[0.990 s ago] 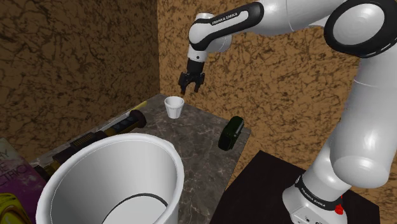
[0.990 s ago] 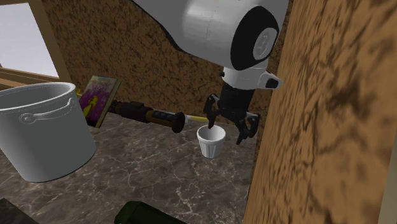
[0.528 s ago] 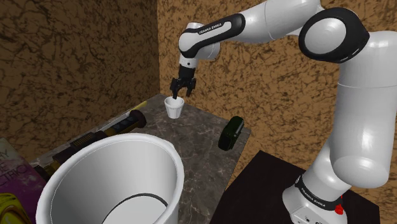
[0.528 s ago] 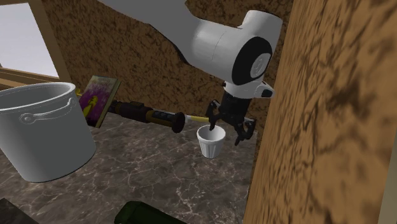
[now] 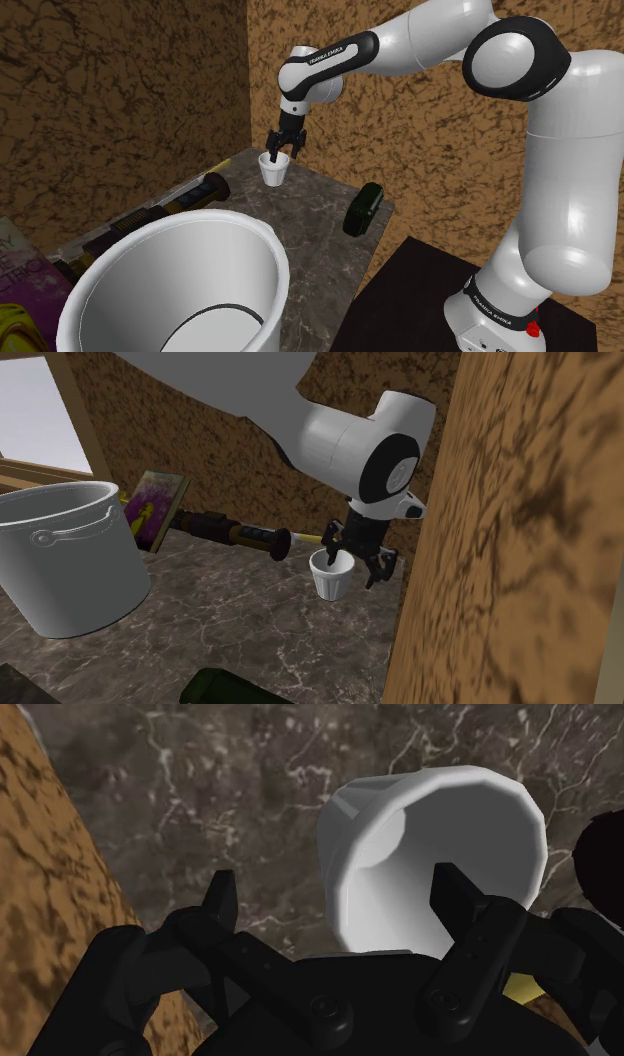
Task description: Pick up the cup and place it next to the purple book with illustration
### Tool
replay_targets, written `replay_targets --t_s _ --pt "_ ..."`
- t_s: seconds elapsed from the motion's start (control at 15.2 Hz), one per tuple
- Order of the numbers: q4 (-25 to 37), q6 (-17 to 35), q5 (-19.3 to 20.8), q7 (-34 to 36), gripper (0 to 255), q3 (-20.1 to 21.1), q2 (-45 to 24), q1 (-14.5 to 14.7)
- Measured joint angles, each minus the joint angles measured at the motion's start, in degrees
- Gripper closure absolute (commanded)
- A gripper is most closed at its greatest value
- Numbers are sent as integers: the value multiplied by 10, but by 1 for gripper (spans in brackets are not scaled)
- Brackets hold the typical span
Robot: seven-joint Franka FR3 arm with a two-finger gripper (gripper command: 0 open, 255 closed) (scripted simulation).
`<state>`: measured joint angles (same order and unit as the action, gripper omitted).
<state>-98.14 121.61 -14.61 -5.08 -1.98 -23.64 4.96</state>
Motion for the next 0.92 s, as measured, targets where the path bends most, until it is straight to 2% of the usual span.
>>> replay_targets --t_s 0.13,0.2,0.92 --pt "0 0 0 0 0 0 0 0" --pt "0 0 0 0 255 0 0 0" --pt "1 -2 0 1 255 0 2 0"
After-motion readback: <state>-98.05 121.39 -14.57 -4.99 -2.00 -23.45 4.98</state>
